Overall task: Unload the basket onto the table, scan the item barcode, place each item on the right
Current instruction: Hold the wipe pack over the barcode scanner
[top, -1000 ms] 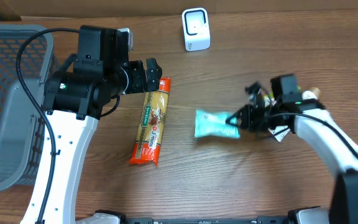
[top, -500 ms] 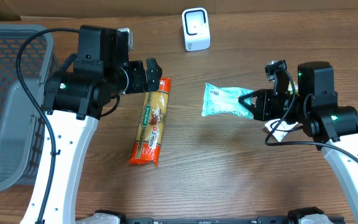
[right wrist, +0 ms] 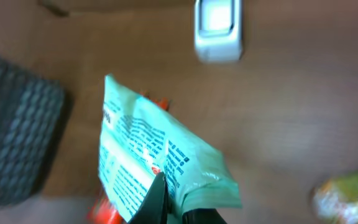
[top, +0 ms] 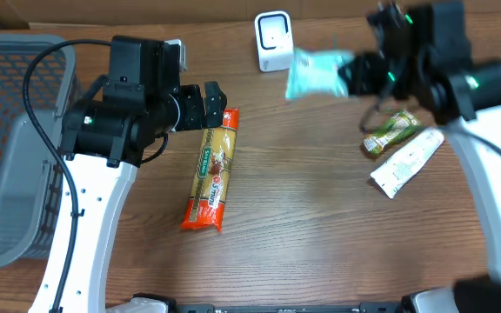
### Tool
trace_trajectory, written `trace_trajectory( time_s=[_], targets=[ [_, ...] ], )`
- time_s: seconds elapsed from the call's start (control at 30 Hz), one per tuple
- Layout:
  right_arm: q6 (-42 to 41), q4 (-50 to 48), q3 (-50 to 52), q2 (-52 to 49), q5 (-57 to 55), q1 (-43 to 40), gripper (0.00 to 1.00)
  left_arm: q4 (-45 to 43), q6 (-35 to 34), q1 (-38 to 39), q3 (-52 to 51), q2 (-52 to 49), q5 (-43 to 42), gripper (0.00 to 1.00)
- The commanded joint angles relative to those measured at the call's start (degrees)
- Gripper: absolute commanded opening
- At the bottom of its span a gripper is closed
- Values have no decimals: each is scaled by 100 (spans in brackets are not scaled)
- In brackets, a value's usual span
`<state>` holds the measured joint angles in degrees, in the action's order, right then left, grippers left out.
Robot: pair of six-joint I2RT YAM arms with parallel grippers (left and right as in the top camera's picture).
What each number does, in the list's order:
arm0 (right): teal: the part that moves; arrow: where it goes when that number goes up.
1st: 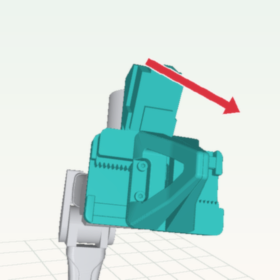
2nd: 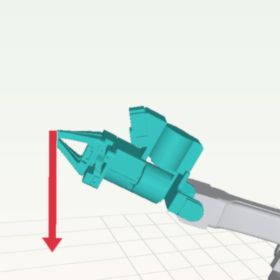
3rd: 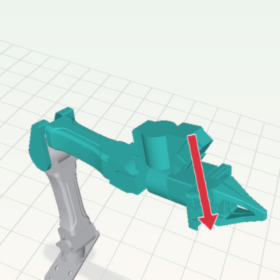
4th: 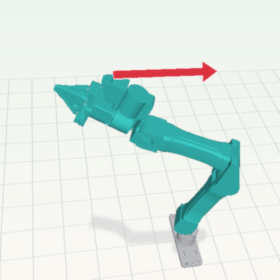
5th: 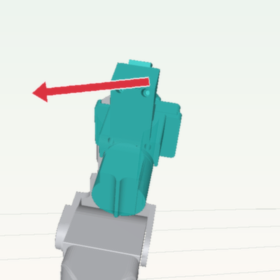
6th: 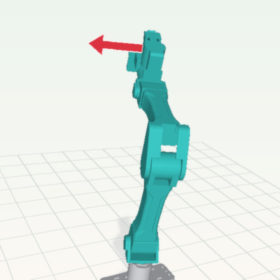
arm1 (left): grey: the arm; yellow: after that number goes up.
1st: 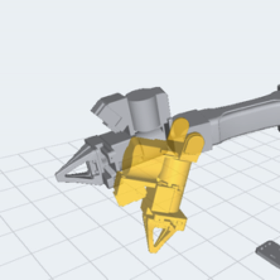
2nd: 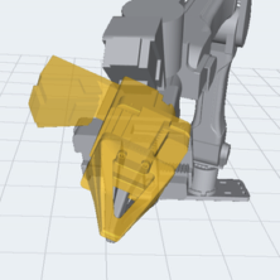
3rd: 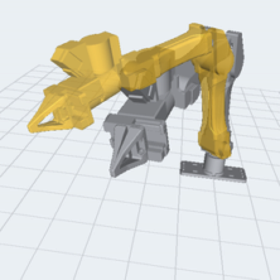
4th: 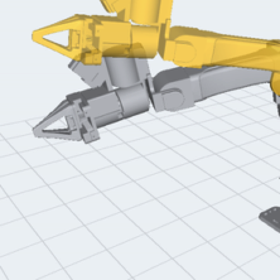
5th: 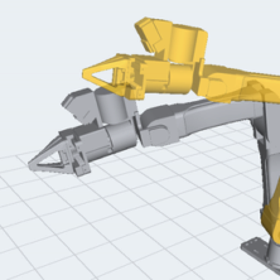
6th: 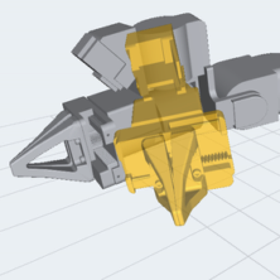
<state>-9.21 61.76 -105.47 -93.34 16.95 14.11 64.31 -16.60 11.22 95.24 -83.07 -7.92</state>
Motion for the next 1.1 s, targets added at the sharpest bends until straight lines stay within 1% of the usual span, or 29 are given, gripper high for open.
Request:
trace_trajectory(
  time_s=[0.0, 0.1, 0.17, 0.33, 0.37, 0.6, 0.7, 0.73, 0.8, 0.9, 1.07],
  targets=[
    [2, -350, -894, -1200, -2396, 455, 4, -20, -15, 4, 22, -9, -46, 100],
    [101, -1069, -903, -1703, -3709, 723, 4, -20, -15, 7, 22, -9, -46, 100],
    [433, -1547, -903, -1985, -4332, 885, 4, -20, -15, 4, 22, -9, -46, 100],
    [2177, -3008, -901, -2608, -5504, 1239, 4, -20, -15, 4, 22, -9, -46, 100],
    [2404, -3211, -898, -2677, -5604, 1266, 4, -20, -15, 4, 22, -9, -46, 100],
    [5034, -5036, -896, -3427, -5904, 1370, 4, -20, -15, 4, 22, -9, -46, 100],
    [6107, -5582, -896, -3722, -6054, 1392, 4, -20, -15, 4, 22, -9, -46, 100],
    [6592, -5816, -894, -3858, -6131, 1403, 4, -20, -15, 4, 22, -9, -46, 99],
    [7169, -5989, -894, -4017, -6131, 1408, 4, -20, -15, 4, 22, -9, -46, 100],
    [7718, -6223, -892, -4232, -6129, 1414, 4, -20, -15, 4, 22, -9, -46, 100],
    [7831, -6194, -892, -4315, -6087, 1491, 4, -20, -15, 4, 22, -9, -46, 100]
  ],
)
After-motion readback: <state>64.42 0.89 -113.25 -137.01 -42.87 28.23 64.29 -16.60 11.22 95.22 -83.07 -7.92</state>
